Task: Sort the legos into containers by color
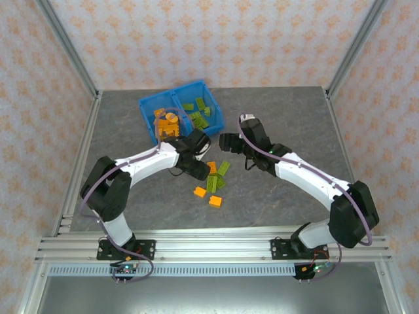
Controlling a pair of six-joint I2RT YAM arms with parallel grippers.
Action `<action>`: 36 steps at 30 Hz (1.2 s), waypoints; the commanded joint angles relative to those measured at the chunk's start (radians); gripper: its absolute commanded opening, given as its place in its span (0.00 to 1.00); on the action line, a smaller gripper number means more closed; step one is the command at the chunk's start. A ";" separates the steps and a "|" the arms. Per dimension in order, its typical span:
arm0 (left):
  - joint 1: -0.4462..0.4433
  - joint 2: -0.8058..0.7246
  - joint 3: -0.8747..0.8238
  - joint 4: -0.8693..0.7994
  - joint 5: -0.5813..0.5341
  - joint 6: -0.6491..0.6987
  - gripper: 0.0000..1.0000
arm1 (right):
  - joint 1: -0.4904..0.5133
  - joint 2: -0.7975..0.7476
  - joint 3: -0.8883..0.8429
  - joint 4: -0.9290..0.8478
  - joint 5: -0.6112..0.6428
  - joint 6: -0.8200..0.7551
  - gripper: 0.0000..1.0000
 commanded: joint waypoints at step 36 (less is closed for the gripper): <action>0.023 -0.086 0.217 -0.016 -0.245 -0.094 0.11 | 0.002 -0.065 0.032 -0.047 0.071 0.051 0.98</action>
